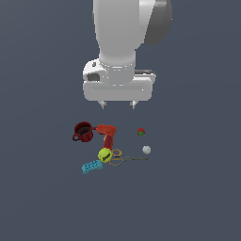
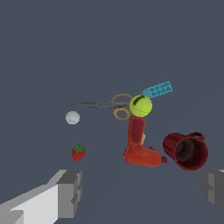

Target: Pick up a designated object from a clutter of objects.

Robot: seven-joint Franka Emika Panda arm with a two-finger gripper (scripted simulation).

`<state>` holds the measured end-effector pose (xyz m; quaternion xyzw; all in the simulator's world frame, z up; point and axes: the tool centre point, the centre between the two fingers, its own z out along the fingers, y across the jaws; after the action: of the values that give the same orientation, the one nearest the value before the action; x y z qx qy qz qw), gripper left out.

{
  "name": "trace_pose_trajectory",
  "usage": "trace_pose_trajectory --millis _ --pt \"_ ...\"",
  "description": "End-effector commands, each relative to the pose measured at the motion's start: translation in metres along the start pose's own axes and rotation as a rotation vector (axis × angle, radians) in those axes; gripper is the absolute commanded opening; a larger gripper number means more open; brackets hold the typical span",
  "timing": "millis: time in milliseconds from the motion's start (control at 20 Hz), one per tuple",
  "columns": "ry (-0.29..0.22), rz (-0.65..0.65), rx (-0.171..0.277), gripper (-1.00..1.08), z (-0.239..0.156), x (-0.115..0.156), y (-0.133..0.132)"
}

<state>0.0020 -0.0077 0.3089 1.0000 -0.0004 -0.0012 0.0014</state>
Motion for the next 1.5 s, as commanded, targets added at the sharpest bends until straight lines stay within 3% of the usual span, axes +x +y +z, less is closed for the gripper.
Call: trace_pose_trajectory --millis 0,500,800,1100,1450 --pt "0.000 0.000 0.000 0.28 0.000 0.000 0.000" --pt "0.002 0.004 0.008 0.28 0.003 0.001 -0.007" --pt "-0.015 0.023 0.021 0.28 0.020 0.003 0.012" --pt "-0.051 0.070 0.050 0.28 0.059 0.002 0.058" --pt "-0.108 0.164 0.100 0.28 0.133 -0.017 0.146"
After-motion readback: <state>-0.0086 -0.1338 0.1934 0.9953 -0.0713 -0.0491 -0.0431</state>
